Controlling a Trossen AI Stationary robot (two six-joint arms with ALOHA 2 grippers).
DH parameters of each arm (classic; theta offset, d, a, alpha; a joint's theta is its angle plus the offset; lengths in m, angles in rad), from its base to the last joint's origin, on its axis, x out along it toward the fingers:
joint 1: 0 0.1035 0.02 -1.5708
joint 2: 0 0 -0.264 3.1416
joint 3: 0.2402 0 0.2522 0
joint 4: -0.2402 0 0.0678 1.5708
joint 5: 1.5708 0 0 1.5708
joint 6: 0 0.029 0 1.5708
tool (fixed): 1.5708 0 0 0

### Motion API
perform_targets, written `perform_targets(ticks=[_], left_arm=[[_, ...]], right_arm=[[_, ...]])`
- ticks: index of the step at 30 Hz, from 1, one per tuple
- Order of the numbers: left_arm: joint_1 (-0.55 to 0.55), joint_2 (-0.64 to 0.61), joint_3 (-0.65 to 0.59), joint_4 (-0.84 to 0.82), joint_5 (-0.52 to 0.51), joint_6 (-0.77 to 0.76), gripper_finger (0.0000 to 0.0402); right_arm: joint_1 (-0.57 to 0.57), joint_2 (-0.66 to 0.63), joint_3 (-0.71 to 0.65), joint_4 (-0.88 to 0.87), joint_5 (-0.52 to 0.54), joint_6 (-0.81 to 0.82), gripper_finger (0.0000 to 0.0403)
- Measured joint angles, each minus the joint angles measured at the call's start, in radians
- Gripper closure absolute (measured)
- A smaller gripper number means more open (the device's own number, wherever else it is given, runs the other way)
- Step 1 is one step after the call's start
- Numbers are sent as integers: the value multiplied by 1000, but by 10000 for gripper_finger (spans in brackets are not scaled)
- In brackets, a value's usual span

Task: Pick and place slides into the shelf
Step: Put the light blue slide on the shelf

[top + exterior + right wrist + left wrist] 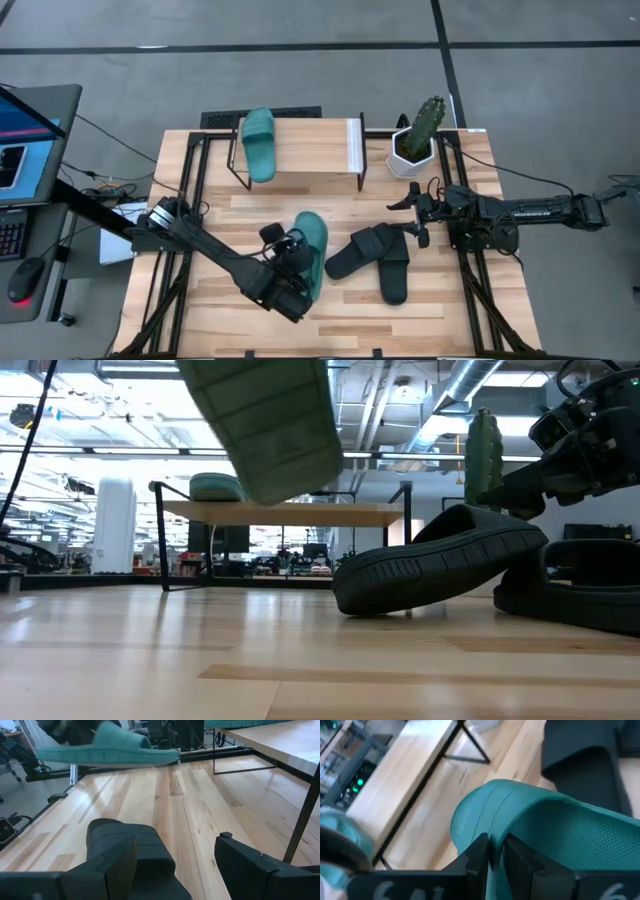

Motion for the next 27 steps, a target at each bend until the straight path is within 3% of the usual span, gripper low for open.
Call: perform_targets(ticks=[6,16,21,27], left_arm=[[34,-15,91,-47,-62,104,358],[121,-146,97,-123,-134,207,358],[184,-179,97,-85,-175,344,358],[294,-193,97,20,-154,562,358]], right_arm=[[0,0,0,0,0,0,154],[0,0,0,0,0,0,154],[0,0,0,0,0,0,154],[0,0,0,0,0,0,154]])
